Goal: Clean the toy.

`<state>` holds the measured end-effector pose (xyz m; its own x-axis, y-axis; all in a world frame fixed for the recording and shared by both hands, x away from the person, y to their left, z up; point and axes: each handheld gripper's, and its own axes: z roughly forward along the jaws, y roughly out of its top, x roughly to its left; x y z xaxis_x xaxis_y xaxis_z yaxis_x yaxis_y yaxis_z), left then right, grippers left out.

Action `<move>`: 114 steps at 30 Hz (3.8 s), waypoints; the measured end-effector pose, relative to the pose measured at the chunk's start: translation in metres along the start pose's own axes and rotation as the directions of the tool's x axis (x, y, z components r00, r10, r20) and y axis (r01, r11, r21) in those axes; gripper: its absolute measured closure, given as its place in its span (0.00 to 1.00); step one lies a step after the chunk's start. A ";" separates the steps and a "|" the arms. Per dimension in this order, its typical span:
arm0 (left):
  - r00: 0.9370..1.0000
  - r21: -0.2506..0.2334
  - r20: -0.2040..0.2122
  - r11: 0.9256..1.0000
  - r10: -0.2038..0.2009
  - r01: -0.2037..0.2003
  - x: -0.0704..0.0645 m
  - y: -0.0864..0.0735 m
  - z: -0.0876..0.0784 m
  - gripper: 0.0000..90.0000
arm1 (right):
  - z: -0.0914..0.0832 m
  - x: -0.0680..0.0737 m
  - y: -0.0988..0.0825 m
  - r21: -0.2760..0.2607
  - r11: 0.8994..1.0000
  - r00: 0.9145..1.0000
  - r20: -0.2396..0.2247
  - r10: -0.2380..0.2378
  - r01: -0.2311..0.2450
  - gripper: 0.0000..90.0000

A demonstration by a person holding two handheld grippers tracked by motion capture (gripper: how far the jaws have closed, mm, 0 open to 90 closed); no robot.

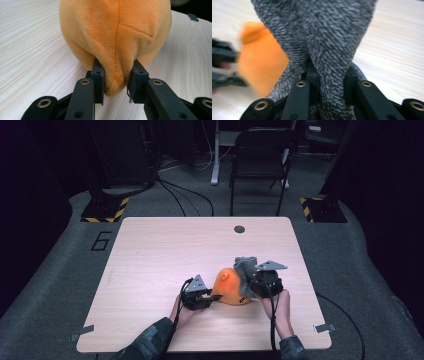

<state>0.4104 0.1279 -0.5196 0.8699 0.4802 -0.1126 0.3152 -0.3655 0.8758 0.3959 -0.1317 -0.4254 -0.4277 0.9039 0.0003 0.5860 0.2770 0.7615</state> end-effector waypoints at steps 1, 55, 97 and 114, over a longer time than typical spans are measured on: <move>1.000 0.000 0.000 1.000 0.003 -0.003 0.000 0.000 0.000 0.78 | -0.005 -0.010 0.000 -0.003 1.000 0.999 0.040 0.014 -0.014 0.82; 0.969 0.255 -0.062 0.942 0.240 -0.217 -0.018 0.099 -0.040 0.78 | -0.059 0.012 0.035 -0.080 0.996 0.991 -0.132 0.028 -0.039 0.80; 0.977 0.056 -0.041 0.976 0.211 -0.209 -0.021 0.064 -0.008 0.80 | -0.006 0.034 0.017 0.001 1.000 0.994 -0.106 -0.028 0.028 0.81; 0.976 0.047 -0.031 0.976 0.215 -0.214 -0.018 0.062 -0.010 0.79 | 0.004 -0.038 -0.006 0.066 0.989 0.990 0.068 0.127 -0.132 0.80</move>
<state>0.4111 0.1045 -0.4584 0.9051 0.4147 0.0934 0.1392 -0.4967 0.8567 0.4113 -0.1668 -0.4325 -0.3017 0.9519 0.0529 0.6815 0.1765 0.7102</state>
